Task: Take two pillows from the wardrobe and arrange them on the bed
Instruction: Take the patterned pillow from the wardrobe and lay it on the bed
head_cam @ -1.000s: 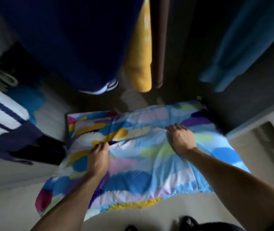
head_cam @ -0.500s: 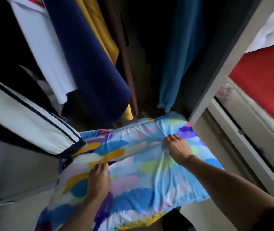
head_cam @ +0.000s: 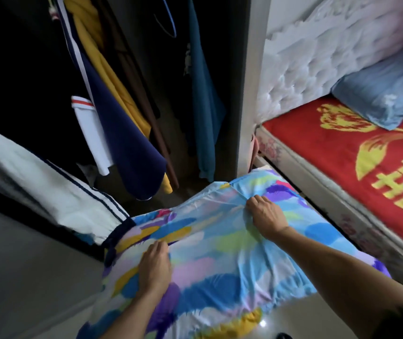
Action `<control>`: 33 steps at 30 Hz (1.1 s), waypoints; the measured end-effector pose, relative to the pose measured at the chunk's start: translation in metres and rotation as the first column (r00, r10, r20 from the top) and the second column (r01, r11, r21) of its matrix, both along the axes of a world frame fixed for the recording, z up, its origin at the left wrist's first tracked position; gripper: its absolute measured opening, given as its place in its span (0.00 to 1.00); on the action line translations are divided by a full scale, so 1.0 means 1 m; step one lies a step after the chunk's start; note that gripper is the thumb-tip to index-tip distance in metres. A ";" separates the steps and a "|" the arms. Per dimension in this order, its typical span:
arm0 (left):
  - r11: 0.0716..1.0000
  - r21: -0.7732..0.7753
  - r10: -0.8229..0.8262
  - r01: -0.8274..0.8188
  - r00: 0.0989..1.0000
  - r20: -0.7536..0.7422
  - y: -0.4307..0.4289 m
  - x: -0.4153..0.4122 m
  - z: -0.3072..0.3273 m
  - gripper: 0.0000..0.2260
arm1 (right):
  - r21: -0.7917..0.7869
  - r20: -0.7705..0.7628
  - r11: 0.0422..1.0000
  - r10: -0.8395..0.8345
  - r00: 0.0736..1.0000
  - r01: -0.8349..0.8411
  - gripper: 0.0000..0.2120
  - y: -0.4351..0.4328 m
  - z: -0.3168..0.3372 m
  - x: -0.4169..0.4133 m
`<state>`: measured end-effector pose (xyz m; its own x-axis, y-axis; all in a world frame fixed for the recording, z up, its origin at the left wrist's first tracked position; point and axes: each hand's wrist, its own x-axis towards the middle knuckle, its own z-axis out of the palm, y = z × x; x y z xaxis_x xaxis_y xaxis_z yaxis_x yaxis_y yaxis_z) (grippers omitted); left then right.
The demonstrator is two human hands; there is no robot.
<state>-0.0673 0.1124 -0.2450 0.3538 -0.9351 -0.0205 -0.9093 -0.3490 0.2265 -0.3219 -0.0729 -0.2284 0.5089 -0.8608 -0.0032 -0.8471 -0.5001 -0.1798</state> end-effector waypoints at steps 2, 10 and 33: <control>0.999 -0.033 -0.042 0.041 0.999 -0.016 -0.017 -0.022 0.012 0.07 | -0.003 0.026 0.999 -0.045 0.999 0.045 0.10 -0.002 0.009 -0.032; 0.971 -0.157 -0.180 0.181 0.984 0.020 -0.134 -0.165 0.037 0.02 | -0.082 0.183 0.956 -0.263 0.947 0.281 0.04 -0.069 0.024 -0.200; 0.801 -0.392 -0.485 0.452 0.875 0.018 -0.508 -0.444 0.083 0.07 | -0.187 0.244 0.784 -0.547 0.801 0.592 0.04 -0.360 0.087 -0.506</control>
